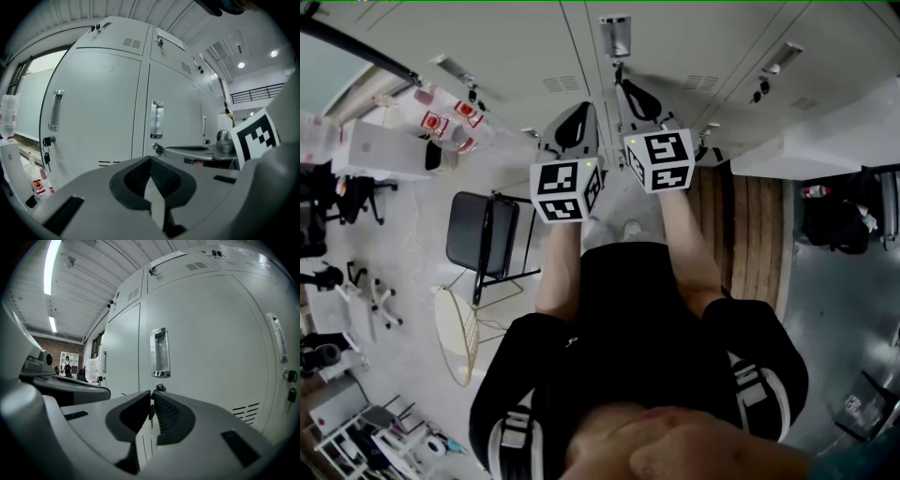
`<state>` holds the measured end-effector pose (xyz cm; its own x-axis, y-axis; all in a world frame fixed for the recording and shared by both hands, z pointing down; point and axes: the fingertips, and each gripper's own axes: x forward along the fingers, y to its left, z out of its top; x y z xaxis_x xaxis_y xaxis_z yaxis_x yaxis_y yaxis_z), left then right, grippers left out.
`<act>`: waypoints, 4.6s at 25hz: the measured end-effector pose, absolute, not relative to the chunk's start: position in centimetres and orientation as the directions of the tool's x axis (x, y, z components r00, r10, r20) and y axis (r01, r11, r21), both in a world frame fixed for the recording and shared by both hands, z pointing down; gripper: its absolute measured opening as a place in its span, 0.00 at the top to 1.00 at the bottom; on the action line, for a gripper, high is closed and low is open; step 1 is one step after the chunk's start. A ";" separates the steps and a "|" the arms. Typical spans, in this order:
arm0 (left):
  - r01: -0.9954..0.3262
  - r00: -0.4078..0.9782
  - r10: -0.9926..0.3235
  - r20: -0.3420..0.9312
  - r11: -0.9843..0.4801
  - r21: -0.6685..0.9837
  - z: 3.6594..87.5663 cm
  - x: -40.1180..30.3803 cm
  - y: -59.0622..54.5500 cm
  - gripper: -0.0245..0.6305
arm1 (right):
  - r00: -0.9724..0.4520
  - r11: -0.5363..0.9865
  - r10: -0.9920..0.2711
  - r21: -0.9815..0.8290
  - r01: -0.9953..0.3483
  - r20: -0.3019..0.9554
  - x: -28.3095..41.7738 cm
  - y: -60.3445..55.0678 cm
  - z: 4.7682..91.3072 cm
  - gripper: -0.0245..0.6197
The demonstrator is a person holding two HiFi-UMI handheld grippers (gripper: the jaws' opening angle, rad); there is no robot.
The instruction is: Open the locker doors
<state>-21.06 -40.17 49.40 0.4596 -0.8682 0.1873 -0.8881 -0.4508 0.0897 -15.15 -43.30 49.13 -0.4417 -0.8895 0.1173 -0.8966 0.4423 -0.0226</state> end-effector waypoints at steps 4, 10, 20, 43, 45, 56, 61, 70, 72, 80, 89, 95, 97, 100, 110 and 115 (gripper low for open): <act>-0.885 0.465 -0.864 0.195 -0.457 0.086 49.5 -21.0 -40.3 0.95 | -0.442 0.443 -0.888 -0.025 -0.896 0.123 -15.4 -43.7 49.3 0.92; -0.881 0.472 -0.857 0.206 -0.465 0.085 49.8 -21.2 -40.4 0.95 | -0.429 0.426 -0.894 -0.045 -0.903 0.128 -15.6 -44.2 49.6 0.92; -0.890 0.450 -0.868 0.212 -0.454 0.032 49.9 -21.1 -40.2 0.95 | -0.405 0.401 -0.906 -0.054 -0.914 0.126 -15.6 -44.5 49.8 0.92; -0.901 0.426 -0.876 0.226 -0.433 0.023 50.7 -21.3 -40.3 0.95 | -0.453 0.411 -0.891 -0.455 -0.790 -0.019 -14.8 -45.0 50.0 0.92; -0.901 0.427 -0.876 0.226 -0.433 0.024 50.6 -21.2 -40.3 0.95 | -0.456 0.410 -0.889 -0.503 -0.761 -0.035 -14.7 -45.0 50.1 0.92; -0.899 0.436 -0.876 0.205 -0.435 0.051 50.1 -21.0 -40.1 0.95 | -0.459 0.403 -0.881 -0.696 -0.595 -0.117 -14.5 -45.0 50.2 0.92; -0.902 0.430 -0.878 0.211 -0.430 0.049 50.4 -21.0 -40.1 0.95 | -0.453 0.390 -0.872 -0.825 -0.408 -0.188 -14.2 -44.9 50.3 0.90; -0.908 0.415 -0.885 0.212 -0.415 0.046 50.5 -21.3 -40.2 0.95 | -0.420 0.359 -0.886 -0.863 -0.356 -0.195 -14.2 -45.0 50.2 0.92; -0.909 0.414 -0.886 0.209 -0.413 0.048 50.4 -21.5 -40.2 0.95 | -0.415 0.351 -0.888 -0.875 -0.334 -0.198 -14.1 -45.0 50.3 0.92; -0.921 0.388 -0.900 0.201 -0.388 0.040 49.9 -22.7 -40.6 0.95 | -0.406 0.340 -0.872 -0.935 -0.101 -0.273 -13.8 -45.3 50.8 0.92; -0.919 0.391 -0.898 0.201 -0.391 0.040 50.0 -22.4 -40.4 0.95 | -0.429 0.326 -0.858 -0.945 -0.029 -0.283 -13.8 -45.2 50.8 0.92; -0.919 0.393 -0.898 0.199 -0.392 0.049 50.1 -22.0 -40.3 0.95 | -0.479 0.370 -0.836 -0.920 -0.131 -0.268 -13.8 -44.6 50.4 0.91; -0.918 0.394 -0.897 0.199 -0.392 0.052 50.2 -21.9 -40.3 0.95 | -0.497 0.393 -0.828 -0.900 -0.186 -0.259 -13.6 -44.5 50.1 0.91; -0.917 0.399 -0.895 0.200 -0.396 0.055 50.3 -21.6 -40.3 0.95 | -0.511 0.419 -0.822 -0.875 -0.242 -0.252 -13.4 -44.4 49.5 0.91; -0.909 0.416 -0.890 0.188 -0.411 0.064 50.1 -20.5 -40.4 0.95 | -0.514 0.454 -0.841 -0.738 -0.499 -0.170 -12.7 -43.7 48.1 0.91; -0.907 0.422 -0.888 0.184 -0.417 0.068 50.0 -20.0 -40.4 0.95 | -0.533 0.501 -0.835 -0.592 -0.632 -0.138 -12.9 -43.1 47.0 0.91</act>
